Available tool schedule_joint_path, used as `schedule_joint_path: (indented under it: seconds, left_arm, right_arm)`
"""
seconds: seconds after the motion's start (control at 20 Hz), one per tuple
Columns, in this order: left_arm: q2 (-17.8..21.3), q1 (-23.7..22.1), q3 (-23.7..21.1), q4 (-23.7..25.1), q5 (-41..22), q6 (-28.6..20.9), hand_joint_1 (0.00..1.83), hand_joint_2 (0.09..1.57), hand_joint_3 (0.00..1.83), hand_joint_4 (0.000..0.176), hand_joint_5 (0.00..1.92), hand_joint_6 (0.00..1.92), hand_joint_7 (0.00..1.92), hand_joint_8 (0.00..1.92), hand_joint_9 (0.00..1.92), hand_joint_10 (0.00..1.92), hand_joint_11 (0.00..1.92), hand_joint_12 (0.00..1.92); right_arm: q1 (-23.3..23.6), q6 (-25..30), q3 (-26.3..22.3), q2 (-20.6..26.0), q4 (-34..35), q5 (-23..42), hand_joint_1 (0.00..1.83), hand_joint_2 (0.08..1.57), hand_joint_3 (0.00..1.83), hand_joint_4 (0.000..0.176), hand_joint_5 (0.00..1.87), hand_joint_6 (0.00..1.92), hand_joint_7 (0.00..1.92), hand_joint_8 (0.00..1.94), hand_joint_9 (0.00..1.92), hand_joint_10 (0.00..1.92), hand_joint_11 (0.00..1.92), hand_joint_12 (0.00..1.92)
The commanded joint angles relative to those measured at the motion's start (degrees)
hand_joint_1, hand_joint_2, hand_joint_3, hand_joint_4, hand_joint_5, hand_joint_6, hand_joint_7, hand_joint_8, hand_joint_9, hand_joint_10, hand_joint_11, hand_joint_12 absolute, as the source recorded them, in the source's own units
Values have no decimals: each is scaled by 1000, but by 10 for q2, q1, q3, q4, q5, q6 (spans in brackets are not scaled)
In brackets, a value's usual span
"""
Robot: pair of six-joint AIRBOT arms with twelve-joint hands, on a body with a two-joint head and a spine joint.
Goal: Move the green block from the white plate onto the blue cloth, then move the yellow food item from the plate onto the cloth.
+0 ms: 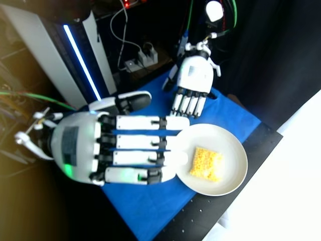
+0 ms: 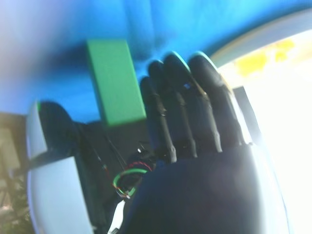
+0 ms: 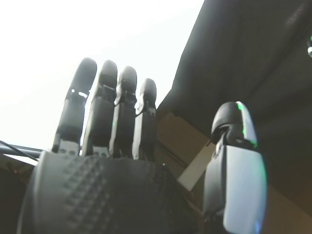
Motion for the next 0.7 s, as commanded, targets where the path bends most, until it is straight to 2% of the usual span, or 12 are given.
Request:
schedule_joint_path:
  seconds: [0.0, 0.1, 0.15, 0.2, 0.25, 0.35, 0.4, 0.45, 0.5, 0.55, 0.6, 0.65]
  left_arm:
    - [6, -15, -2, -24, -23, -5, 649, 704, 0, 46, 452, 0, 386, 485, 336, 837, 173, 1382]
    - [18, -34, -7, -22, -27, -5, 646, 694, 0, 29, 441, 0, 480, 244, 446, 632, 269, 1220]
    - [24, -45, -9, -22, -29, -4, 641, 719, 1, 73, 409, 3, 498, 175, 465, 610, 257, 1281]
    - [32, -57, -12, -25, -31, 2, 669, 748, 2, 53, 387, 0, 517, 102, 464, 644, 237, 1371]
    - [44, -71, -21, -48, -33, 30, 595, 811, 2, 49, 340, 0, 535, 69, 486, 695, 273, 1389]
    - [64, -84, -33, -100, -36, 84, 578, 899, 4, 70, 273, 1, 500, 28, 330, 938, 160, 1555]
    - [71, -87, -37, -123, -36, 107, 585, 839, 0, 55, 261, 0, 490, 19, 319, 985, 218, 1568]
    - [77, -91, -39, -156, -35, 142, 616, 783, 0, 29, 271, 3, 467, 8, 272, 961, 221, 1642]
    - [79, -92, -39, -186, -31, 174, 636, 769, 0, 23, 236, 0, 435, 1, 231, 943, 167, 1697]
    - [82, -92, -39, -219, -24, 208, 634, 765, 0, 41, 192, 0, 426, 0, 215, 934, 137, 1664]
    - [84, -92, -39, -249, -14, 245, 663, 767, 0, 59, 127, 0, 364, 0, 201, 758, 56, 1544]
    - [84, -92, -36, -276, 0, 277, 692, 723, 0, 55, 118, 0, 325, 0, 247, 513, 10, 1393]
  right_arm:
    - [4, 5, 0, 0, 7, 67, 552, 924, 0, 78, 556, 1, 616, 0, 543, 3, 171, 1129]
    - [4, 5, 2, 0, 7, 67, 535, 909, 0, 96, 542, 1, 601, 0, 541, 1, 190, 1104]
    - [4, 5, 3, 0, 7, 66, 549, 918, 4, 99, 551, 5, 608, 3, 547, 3, 198, 1100]
    - [4, 5, 4, 0, 7, 65, 561, 925, 6, 98, 554, 6, 609, 3, 543, 2, 191, 1096]
    - [4, 5, 7, 0, 6, 61, 555, 942, 11, 89, 543, 1, 595, 0, 534, 0, 171, 1086]
    - [4, 5, 17, 0, -2, 36, 562, 924, 0, 50, 543, 1, 633, 13, 579, 17, 186, 1100]
    - [4, 5, 22, -3, -7, 24, 531, 924, 0, 66, 525, 0, 608, 2, 560, 8, 181, 1098]
    - [8, 5, 31, -8, -12, 8, 508, 895, 0, 106, 528, 1, 595, 0, 555, 3, 218, 1071]
    - [12, 5, 41, -14, -16, -3, 512, 883, 0, 105, 527, 0, 576, 0, 537, 0, 215, 1055]
    - [16, 5, 54, -22, -23, -15, 540, 891, 0, 99, 499, 0, 550, 0, 501, 0, 195, 1004]
    - [21, 5, 69, -31, -31, -29, 567, 880, 0, 94, 475, 0, 507, 0, 463, 0, 178, 985]
    - [32, 5, 85, -39, -46, -51, 610, 864, 0, 90, 439, 0, 440, 0, 458, 1, 174, 985]
